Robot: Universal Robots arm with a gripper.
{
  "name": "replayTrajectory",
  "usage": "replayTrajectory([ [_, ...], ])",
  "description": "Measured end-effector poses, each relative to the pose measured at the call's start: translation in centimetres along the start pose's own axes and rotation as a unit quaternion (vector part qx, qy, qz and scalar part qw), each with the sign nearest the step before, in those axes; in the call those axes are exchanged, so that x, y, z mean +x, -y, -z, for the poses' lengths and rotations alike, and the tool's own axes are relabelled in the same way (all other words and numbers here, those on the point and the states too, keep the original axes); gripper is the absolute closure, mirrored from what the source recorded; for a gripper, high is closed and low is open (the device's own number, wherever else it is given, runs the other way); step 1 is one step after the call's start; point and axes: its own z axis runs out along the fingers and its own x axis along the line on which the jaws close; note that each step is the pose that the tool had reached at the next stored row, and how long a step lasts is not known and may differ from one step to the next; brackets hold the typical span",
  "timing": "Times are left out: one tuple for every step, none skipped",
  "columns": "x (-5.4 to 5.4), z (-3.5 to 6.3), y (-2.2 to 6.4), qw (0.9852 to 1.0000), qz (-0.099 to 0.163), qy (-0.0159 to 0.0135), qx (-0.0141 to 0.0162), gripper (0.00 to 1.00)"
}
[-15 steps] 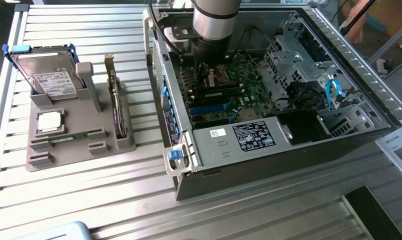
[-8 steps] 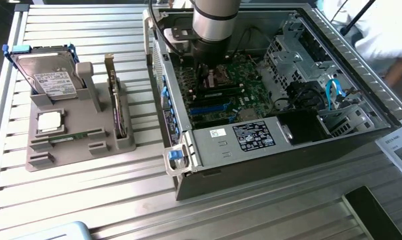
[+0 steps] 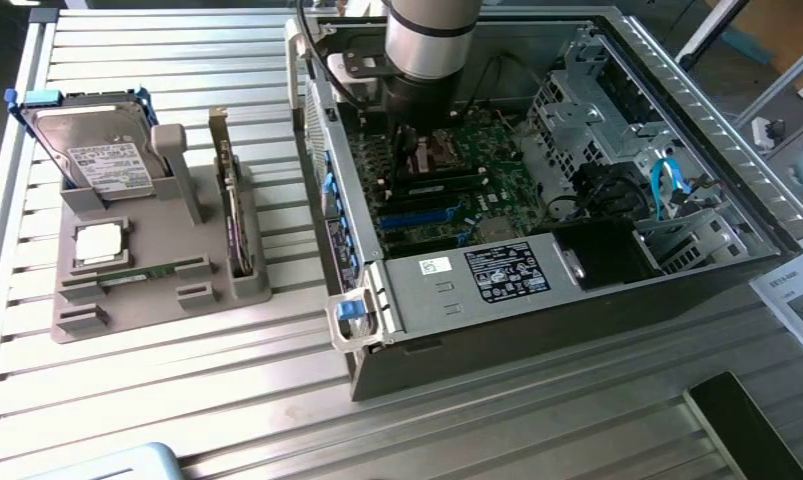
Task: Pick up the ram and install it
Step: 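Press down the ram until it locks into place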
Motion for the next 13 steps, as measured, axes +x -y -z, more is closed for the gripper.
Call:
replayTrajectory([
  [0.0, 0.19, 0.00, 1.0000, 0.000, -0.0002, -0.0004, 0.89],
  [0.0, 0.30, 0.01, 1.0000, 0.000, -0.0002, -0.0007, 0.89],
  [0.0, 0.45, 0.01, 1.0000, 0.000, -0.0003, -0.0010, 0.89],
  [0.0, 0.56, 0.02, 1.0000, 0.000, -0.0003, -0.0012, 0.89],
  [0.0, 0.65, 0.02, 1.0000, 0.000, -0.0004, -0.0014, 0.89],
  [0.0, 0.75, 0.02, 1.0000, 0.000, -0.0005, -0.0016, 0.89],
  [0.0, 0.87, 0.03, 1.0000, 0.000, -0.0005, -0.0018, 0.89],
  [0.0, 1.01, 0.03, 1.0000, 0.000, -0.0006, -0.0020, 0.89],
  [0.0, 1.14, 0.03, 1.0000, 0.000, -0.0006, -0.0022, 0.89],
  [0.0, 1.32, 0.04, 1.0000, 0.000, -0.0007, -0.0025, 0.89],
  [0.0, 1.48, 0.05, 1.0000, 0.000, -0.0008, -0.0028, 0.89],
  [0.0, 1.59, 0.05, 1.0000, 0.000, -0.0008, -0.0030, 0.89],
  [0.0, 1.77, 0.06, 1.0000, 0.000, -0.0008, -0.0033, 0.89],
])
